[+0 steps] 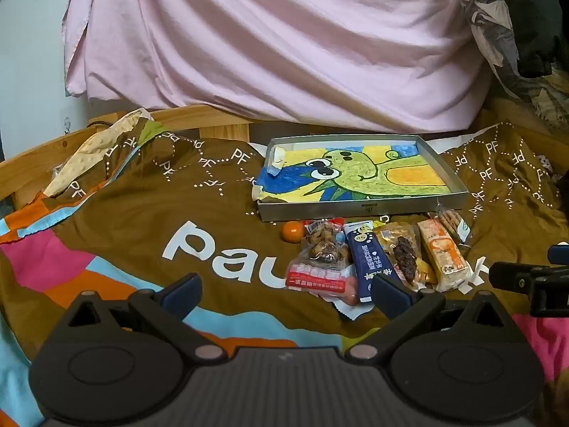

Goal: Organize snacks

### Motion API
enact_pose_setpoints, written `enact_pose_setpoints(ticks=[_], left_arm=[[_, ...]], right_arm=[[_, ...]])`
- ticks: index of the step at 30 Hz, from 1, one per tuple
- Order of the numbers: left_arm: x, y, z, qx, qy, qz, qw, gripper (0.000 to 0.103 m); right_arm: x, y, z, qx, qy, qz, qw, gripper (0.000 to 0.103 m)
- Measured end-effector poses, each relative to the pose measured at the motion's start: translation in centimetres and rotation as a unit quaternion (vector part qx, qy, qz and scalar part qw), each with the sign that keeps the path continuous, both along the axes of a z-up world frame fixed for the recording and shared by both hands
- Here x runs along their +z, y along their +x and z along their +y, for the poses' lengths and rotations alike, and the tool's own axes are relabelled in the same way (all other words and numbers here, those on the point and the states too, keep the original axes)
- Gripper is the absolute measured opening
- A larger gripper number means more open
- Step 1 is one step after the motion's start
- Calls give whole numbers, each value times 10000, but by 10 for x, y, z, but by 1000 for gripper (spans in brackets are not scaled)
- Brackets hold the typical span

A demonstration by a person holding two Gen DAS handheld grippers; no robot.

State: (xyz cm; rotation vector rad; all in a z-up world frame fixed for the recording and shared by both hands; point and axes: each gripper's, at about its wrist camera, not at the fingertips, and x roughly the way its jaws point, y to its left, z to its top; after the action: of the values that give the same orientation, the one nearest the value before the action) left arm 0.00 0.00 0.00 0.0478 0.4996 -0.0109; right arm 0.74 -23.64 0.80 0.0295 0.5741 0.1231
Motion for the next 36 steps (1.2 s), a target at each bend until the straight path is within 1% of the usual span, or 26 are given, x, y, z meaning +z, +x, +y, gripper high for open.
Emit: enact_pose_setpoints(ticks=[10, 14, 36], left_arm=[[0, 0, 0, 10, -14, 20, 10000, 103], [-4, 0, -4, 21, -23, 44, 10000, 103], [-2, 1, -1, 30, -22, 80, 10000, 103]], right_arm=[[0, 0, 0, 2, -24, 13, 10000, 102], [0, 0, 0, 2, -24, 14, 10000, 102], [-1, 1, -1, 1, -17, 23, 10000, 102]])
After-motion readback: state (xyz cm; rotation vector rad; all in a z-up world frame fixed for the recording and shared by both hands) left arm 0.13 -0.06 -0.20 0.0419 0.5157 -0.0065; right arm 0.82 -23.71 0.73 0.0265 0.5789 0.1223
